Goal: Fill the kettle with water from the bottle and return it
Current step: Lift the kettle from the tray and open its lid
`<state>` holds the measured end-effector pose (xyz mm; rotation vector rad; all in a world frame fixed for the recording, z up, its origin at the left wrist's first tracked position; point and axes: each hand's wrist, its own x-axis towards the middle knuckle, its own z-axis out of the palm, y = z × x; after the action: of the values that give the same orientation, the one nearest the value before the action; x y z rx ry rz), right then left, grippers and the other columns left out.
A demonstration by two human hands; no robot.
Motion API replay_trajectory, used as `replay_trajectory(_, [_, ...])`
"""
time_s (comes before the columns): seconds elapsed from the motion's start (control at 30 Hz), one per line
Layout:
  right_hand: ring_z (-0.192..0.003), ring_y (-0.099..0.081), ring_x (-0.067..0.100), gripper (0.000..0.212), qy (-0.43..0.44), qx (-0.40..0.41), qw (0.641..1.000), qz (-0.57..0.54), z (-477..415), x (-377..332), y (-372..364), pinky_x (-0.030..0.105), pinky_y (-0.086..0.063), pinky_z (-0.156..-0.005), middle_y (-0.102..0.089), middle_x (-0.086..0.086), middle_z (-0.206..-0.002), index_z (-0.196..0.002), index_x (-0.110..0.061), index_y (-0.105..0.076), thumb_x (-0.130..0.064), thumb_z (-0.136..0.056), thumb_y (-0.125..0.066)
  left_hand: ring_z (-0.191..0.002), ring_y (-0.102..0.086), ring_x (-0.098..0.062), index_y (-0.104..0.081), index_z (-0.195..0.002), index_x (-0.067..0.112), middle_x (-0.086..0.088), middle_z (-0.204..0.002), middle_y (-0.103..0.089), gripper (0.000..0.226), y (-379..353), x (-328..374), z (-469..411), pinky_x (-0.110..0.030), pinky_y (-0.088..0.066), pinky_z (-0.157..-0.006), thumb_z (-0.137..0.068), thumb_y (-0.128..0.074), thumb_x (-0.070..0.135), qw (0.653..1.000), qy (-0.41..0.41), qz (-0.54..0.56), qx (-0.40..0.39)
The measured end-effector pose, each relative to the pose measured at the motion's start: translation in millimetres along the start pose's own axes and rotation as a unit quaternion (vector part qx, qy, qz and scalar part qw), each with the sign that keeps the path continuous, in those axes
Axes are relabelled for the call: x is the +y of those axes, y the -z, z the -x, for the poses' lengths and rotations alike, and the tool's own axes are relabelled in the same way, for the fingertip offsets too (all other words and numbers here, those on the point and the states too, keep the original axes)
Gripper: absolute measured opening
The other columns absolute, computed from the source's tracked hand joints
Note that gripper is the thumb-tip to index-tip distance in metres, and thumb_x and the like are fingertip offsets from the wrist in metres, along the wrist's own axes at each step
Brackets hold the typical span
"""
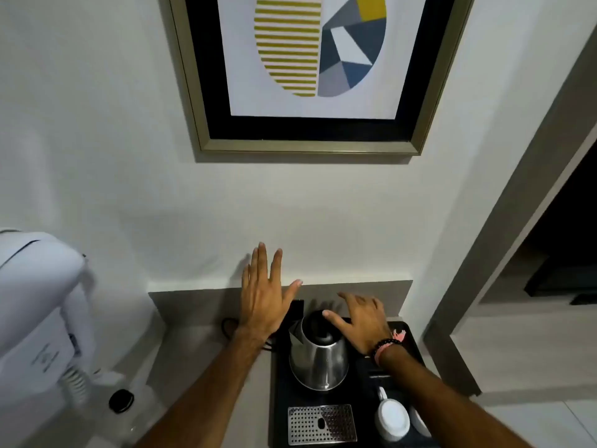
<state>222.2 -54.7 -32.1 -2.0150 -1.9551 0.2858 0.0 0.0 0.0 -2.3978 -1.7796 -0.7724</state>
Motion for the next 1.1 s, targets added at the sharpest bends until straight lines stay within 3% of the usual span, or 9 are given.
replay_trajectory(0.17, [-0.114,-0.065,0.022,0.097,-0.043,-0.039,0.998,0.005,3.4,-3.5,-21.2,0.047,-0.034,-0.111,-0.074,-0.001,-0.116,-0.140,-0.029,-0.048,-0.094,-0.072,-0.026,-0.151,-0.019,-0.033,-0.033,-0.153,0.014,-0.019,-0.163,-0.021,0.078,-28.9,-8.2,34.8,-0.052,-0.028,-0.119,-0.095,-0.025,0.066,0.998,0.039,-0.005,-0.045])
replay_trajectory(0.4, [-0.105,-0.069,0.029,0.093,-0.074,-0.003,0.997,-0.022,-0.3,-11.2,-28.3,0.043,-0.052,-0.096,-0.077,0.004,-0.106,-0.134,-0.023,-0.055,-0.088,-0.068,-0.041,-0.151,-0.021,-0.030,-0.042,-0.148,0.014,-0.016,-0.162,-0.024,0.071,-46.4,-14.7,55.9,-0.048,-0.028,-0.119,-0.097,-0.024,0.059,0.991,0.073,0.005,-0.115])
replay_trajectory(0.67, [-0.095,-0.070,0.030,0.079,-0.074,0.023,0.996,-0.032,-1.8,-10.9,-34.0,0.044,-0.055,-0.092,-0.076,0.004,-0.092,-0.130,-0.020,-0.057,-0.074,-0.073,-0.050,-0.141,-0.039,-0.028,-0.056,-0.138,0.015,-0.013,-0.154,-0.042,0.054,-55.3,-16.7,65.9,-0.045,-0.037,-0.112,-0.101,-0.038,0.051,0.983,0.115,0.041,-0.134])
replay_trajectory(0.93, [-0.093,-0.071,0.030,0.072,-0.064,0.003,0.995,-0.080,-5.7,-5.6,-33.9,0.045,-0.055,-0.091,-0.077,0.007,-0.093,-0.134,-0.021,-0.057,-0.067,-0.080,-0.046,-0.124,-0.056,-0.027,-0.066,-0.126,0.011,-0.010,-0.136,-0.061,0.046,-55.6,-13.2,67.0,-0.041,-0.045,-0.105,-0.102,-0.043,0.042,0.978,0.141,0.093,-0.119])
replay_trajectory(1.0, [-0.094,-0.071,0.027,0.064,-0.067,-0.013,0.989,-0.134,-6.4,-0.5,-30.8,0.038,-0.056,-0.088,-0.078,0.006,-0.099,-0.128,-0.023,-0.062,-0.063,-0.081,-0.048,-0.117,-0.060,-0.025,-0.067,-0.123,0.011,-0.007,-0.128,-0.065,0.043,-55.1,-12.2,67.6,-0.039,-0.049,-0.099,-0.103,-0.043,0.040,0.975,0.152,0.118,-0.113])
replay_trajectory(1.1, [-0.097,-0.072,0.020,0.049,-0.079,-0.043,0.961,-0.261,-4.1,11.5,-24.4,0.029,-0.053,-0.080,-0.077,-0.002,-0.098,-0.116,-0.028,-0.069,-0.056,-0.081,-0.051,-0.091,-0.065,-0.021,-0.073,-0.104,0.012,-0.003,-0.099,-0.069,0.036,-52.5,-10.8,70.4,-0.028,-0.046,-0.073,-0.102,-0.047,0.037,0.965,0.193,0.159,-0.080])
